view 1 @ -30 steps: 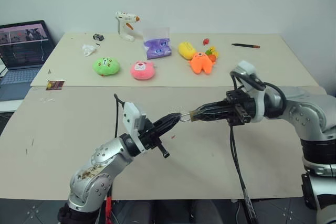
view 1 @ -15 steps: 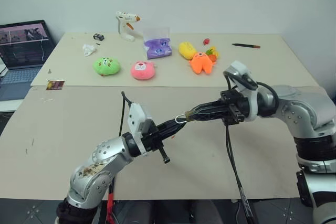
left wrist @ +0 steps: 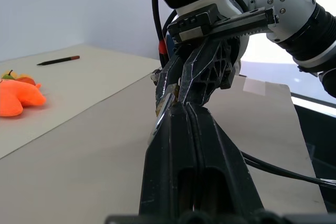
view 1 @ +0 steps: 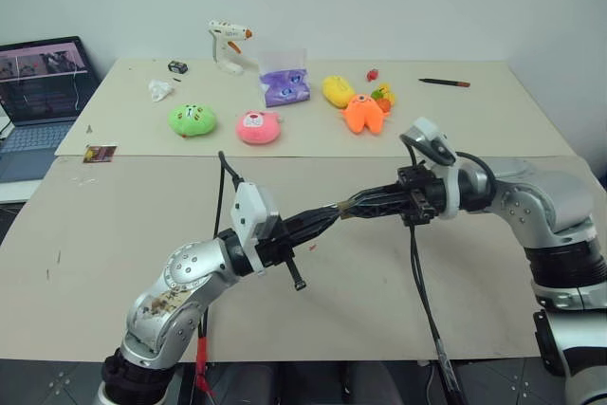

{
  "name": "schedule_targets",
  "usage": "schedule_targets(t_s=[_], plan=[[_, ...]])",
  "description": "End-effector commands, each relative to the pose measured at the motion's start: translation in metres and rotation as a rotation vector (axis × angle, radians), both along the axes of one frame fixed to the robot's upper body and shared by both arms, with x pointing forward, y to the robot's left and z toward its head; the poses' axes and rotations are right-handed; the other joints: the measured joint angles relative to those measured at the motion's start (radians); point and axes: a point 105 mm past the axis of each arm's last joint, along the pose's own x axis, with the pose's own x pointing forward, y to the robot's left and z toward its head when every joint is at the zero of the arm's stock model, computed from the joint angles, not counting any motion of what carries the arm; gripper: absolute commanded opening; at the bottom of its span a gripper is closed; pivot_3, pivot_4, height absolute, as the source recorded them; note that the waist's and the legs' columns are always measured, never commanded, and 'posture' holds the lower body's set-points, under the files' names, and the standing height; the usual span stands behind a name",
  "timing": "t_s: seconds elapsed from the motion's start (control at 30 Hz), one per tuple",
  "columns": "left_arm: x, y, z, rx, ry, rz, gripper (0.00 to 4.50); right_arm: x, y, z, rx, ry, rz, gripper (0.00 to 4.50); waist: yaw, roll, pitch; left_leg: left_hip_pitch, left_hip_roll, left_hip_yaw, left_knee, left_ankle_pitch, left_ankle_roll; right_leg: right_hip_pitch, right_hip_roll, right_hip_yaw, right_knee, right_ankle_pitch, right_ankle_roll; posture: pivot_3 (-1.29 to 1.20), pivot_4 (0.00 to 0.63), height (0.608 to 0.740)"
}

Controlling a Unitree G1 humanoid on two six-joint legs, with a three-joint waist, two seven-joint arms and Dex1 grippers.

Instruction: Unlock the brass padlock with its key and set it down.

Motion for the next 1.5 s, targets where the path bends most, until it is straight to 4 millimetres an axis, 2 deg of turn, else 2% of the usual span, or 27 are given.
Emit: schedule_targets(t_s=[0.03, 0.17, 0.37, 0.43, 0.53, 0.63, 0.7, 0.73, 0.77, 0.83, 0.93, 0.97, 1.03, 1.13, 1.3, 1.43, 1.47, 1.5], plan=[[-0.004, 0.001, 0.011, -0.023, -0.053, -0.003, 0.04, -0.004, 0.0, 0.006, 0.017, -0.039, 0.024, 0.18, 0.0, 0.0, 0.0, 0.0, 0.0, 0.0, 0.0, 0.0, 0.0, 0.0, 0.0, 0.0, 0.0, 0.0, 0.0, 0.0, 0.15, 0.739], [-0.004, 0.002, 0.01, -0.025, -0.051, 0.003, 0.04, -0.006, -0.001, 0.005, 0.015, -0.035, 0.022, 0.18, 0.0, 0.0, 0.0, 0.0, 0.0, 0.0, 0.0, 0.0, 0.0, 0.0, 0.0, 0.0, 0.0, 0.0, 0.0, 0.0, 0.15, 0.739], [0.002, 0.01, 0.01, 0.007, -0.112, 0.07, 0.04, -0.002, -0.013, -0.007, -0.01, -0.01, -0.027, 0.18, 0.001, 0.0, 0.0, 0.0, 0.0, 0.0, 0.0, 0.0, 0.0, 0.0, 0.0, 0.0, 0.0, 0.0, 0.0, 0.0, 0.15, 0.739], [0.013, 0.029, 0.016, 0.123, -0.281, 0.169, 0.04, 0.01, -0.03, -0.014, -0.011, 0.029, -0.097, 0.18, 0.001, 0.0, 0.0, 0.0, 0.0, 0.0, 0.0, 0.0, 0.0, 0.0, 0.0, 0.0, 0.0, 0.0, 0.0, 0.0, 0.15, 0.739], [0.027, 0.053, 0.029, 0.151, -0.357, 0.285, 0.04, 0.018, -0.044, -0.019, -0.012, 0.058, -0.135, 0.18, 0.001, 0.0, 0.0, 0.001, 0.0, 0.001, 0.0, 0.0, -0.001, 0.0, 0.0, 0.0, 0.0, 0.0, 0.0, 0.0, 0.15, 0.739], [0.022, 0.067, 0.032, 0.24, -0.447, 0.298, 0.71, 0.034, -0.042, -0.017, 0.076, 0.149, -0.189, 0.18, -0.009, 0.0, 0.0, 0.001, 0.0, 0.001, 0.0, 0.0, 0.0, 0.0, 0.0, 0.0, 0.0, 0.0, 0.0, 0.0, 0.15, 0.739], [0.014, 0.07, 0.028, 0.306, -0.498, 0.282, 1.37, 0.046, -0.034, -0.019, 0.13, 0.212, -0.218, 0.18, -0.022, 0.0, 0.0, 0.001, 0.001, 0.002, 0.0, 0.0, 0.0, 0.0, 0.001, 0.0, -0.001, 0.0, 0.0, 0.0, 0.15, 0.739], [0.012, 0.069, 0.028, 0.318, -0.51, 0.279, 2.03, 0.048, -0.032, -0.02, 0.141, 0.229, -0.221, 0.18, -0.022, 0.0, 0.0, 0.001, 0.001, 0.003, -0.002, 0.0, 0.0, -0.001, 0.0, 0.001, -0.001, 0.0, 0.0, 0.0, 0.15, 0.739], [0.009, 0.07, 0.027, 0.343, -0.549, 0.291, 2.12, 0.054, -0.022, -0.018, 0.167, 0.274, -0.225, 0.18, -0.021, 0.0, 0.0, 0.0, 0.001, 0.002, -0.002, 0.0, 0.0, -0.001, 0.0, 0.001, -0.001, 0.0, 0.0, 0.0, 0.15, 0.739], [0.004, 0.069, 0.026, 0.372, -0.601, 0.299, 2.83, 0.062, -0.008, -0.017, 0.186, 0.351, -0.242, 0.18, -0.027, 0.0, 0.0, 0.0, 0.001, 0.002, -0.002, 0.0, 0.0, -0.002, -0.001, 0.001, -0.001, 0.0, 0.0, 0.0, 0.15, 0.739], [-0.001, 0.066, 0.024, 0.377, -0.63, 0.301, 3.91, 0.077, 0.003, -0.027, 0.147, 0.451, -0.331, 0.18, -0.024, 0.0, 0.0, 0.0, 0.001, 0.002, -0.003, 0.0, -0.001, -0.002, -0.001, 0.001, 0.0, 0.0, 0.0, 0.0, 0.15, 0.739], [-0.002, 0.066, 0.024, 0.372, -0.637, 0.316, 4.26, 0.079, 0.008, -0.038, 0.084, 0.484, -0.354, 0.18, -0.021, 0.0, 0.0, 0.001, 0.001, 0.002, -0.003, 0.0, -0.001, -0.003, -0.001, 0.001, 0.001, 0.0, -0.001, 0.0, 0.15, 0.739], [-0.007, 0.062, 0.025, 0.357, -0.638, 0.323, 4.39, 0.074, 0.015, -0.059, -0.073, 0.496, -0.34, 0.18, -0.016, 0.0, 0.0, 0.0, 0.0, 0.0, -0.003, 0.0, -0.001, -0.002, -0.002, 0.0, 0.001, 0.0, -0.001, 0.0, 0.15, 0.739], [-0.013, 0.057, 0.022, 0.358, -0.643, 0.312, 4.39, 0.066, 0.017, -0.074, -0.214, 0.484, -0.296, 0.18, -0.015, 0.0, 0.0, -0.002, -0.001, 0.0, -0.003, 0.0, -0.001, -0.003, -0.003, -0.001, 0.001, 0.001, 0.0, 0.0, 0.15, 0.739], [-0.017, 0.049, 0.016, 0.336, -0.62, 0.333, 4.39, 0.055, 0.0, -0.108, -0.432, 0.463, -0.273, 0.18, -0.016, 0.0, 0.0, -0.004, -0.002, 0.0, -0.003, 0.002, -0.004, -0.003, -0.003, -0.002, 0.001, 0.002, 0.001, 0.0, 0.15, 0.739], [-0.02, 0.044, 0.013, 0.313, -0.6, 0.347, 4.39, 0.055, -0.006, -0.114, -0.472, 0.453, -0.274, 0.18, -0.02, 0.0, 0.0, -0.001, -0.002, 0.001, -0.003, 0.0, 0.0, -0.002, -0.003, -0.002, 0.0, 0.002, 0.001, 0.0, 0.15, 0.739], [-0.02, 0.044, 0.013, 0.302, -0.597, 0.352, 4.5, 0.056, -0.006, -0.113, -0.469, 0.45, -0.278, 1.15, -0.019, 0.0, 0.0, -0.001, -0.002, 0.0, -0.003, -0.001, 0.001, -0.002, -0.003, -0.002, 0.0, 0.002, 0.001, 0.0, 0.15, 0.739], [-0.021, 0.044, 0.014, 0.291, -0.595, 0.36, 4.5, 0.057, -0.007, -0.113, -0.469, 0.441, -0.283, 1.3, -0.019, 0.0, 0.0, 0.0, -0.002, 0.0, -0.003, -0.001, 0.001, -0.001, -0.003, -0.002, -0.001, 0.001, 0.001, 0.0, 0.15, 0.739]])
